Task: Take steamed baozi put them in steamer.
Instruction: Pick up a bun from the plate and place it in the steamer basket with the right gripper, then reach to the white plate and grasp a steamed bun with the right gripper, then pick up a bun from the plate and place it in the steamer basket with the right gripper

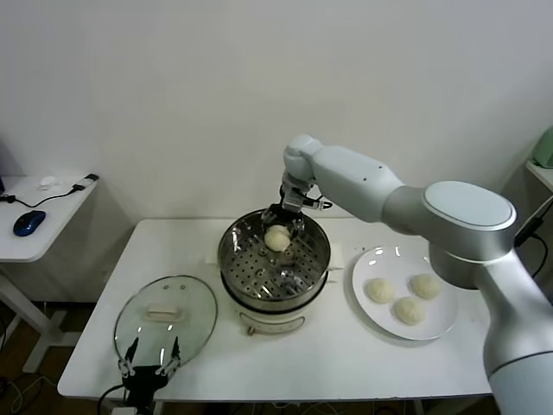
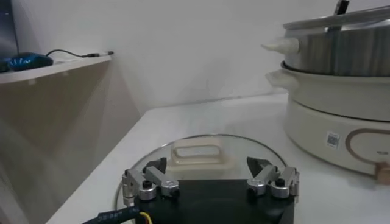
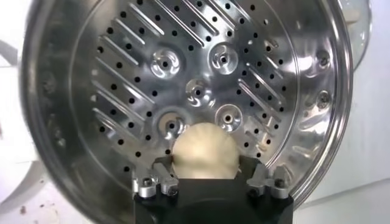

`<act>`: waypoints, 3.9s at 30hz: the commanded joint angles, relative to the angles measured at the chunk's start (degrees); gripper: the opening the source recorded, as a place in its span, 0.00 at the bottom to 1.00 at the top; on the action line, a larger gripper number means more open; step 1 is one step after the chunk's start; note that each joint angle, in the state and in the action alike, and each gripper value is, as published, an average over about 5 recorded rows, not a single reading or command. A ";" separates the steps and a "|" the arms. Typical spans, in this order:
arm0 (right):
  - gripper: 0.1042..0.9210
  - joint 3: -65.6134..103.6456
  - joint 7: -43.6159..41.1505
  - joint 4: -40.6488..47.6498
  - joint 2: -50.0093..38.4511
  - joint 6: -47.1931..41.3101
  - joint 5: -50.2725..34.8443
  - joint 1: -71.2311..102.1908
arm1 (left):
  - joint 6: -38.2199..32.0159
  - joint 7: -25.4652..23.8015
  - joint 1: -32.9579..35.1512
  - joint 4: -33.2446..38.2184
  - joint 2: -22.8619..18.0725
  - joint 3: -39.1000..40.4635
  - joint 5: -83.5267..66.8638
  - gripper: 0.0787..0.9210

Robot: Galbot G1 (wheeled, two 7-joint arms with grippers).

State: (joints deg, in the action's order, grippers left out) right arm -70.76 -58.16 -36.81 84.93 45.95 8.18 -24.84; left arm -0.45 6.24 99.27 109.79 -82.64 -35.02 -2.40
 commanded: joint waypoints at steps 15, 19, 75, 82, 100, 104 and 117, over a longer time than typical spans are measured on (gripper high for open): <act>0.88 -35.46 -3.93 -32.14 -30.18 -29.11 -44.60 -32.70 | -0.11 -0.67 0.88 2.42 -0.80 1.44 0.43 0.88; 0.88 -41.01 0.37 -36.95 -38.74 -41.66 -42.81 -33.78 | -0.06 -0.68 0.68 2.36 -0.68 1.42 0.31 0.88; 0.72 -20.06 8.85 -29.69 -39.01 -60.79 -40.87 -2.64 | -0.48 0.71 3.12 1.81 -2.34 0.22 1.00 0.88; 0.69 -31.86 3.05 -35.01 -39.23 -58.19 -47.15 -23.34 | -0.06 0.65 3.07 3.25 -2.28 0.83 0.80 0.88; 0.69 -30.45 12.60 -48.68 -13.26 -67.30 -73.76 -38.97 | 1.40 -0.08 2.30 6.01 -1.15 1.47 -0.41 0.88; 0.69 -28.83 15.29 -43.62 -8.25 -68.82 -72.38 -30.47 | 1.59 -0.45 2.20 6.12 -1.14 1.37 -0.52 0.88; 0.69 -25.30 19.57 -28.99 0.44 -71.46 -67.12 -14.02 | 1.58 -0.63 1.39 4.39 -0.80 1.18 -1.18 0.88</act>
State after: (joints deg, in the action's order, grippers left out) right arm -97.67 -41.84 -72.66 77.91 -23.37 -58.95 -47.42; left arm 1.13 5.67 100.75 114.46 -83.55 -33.76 -3.30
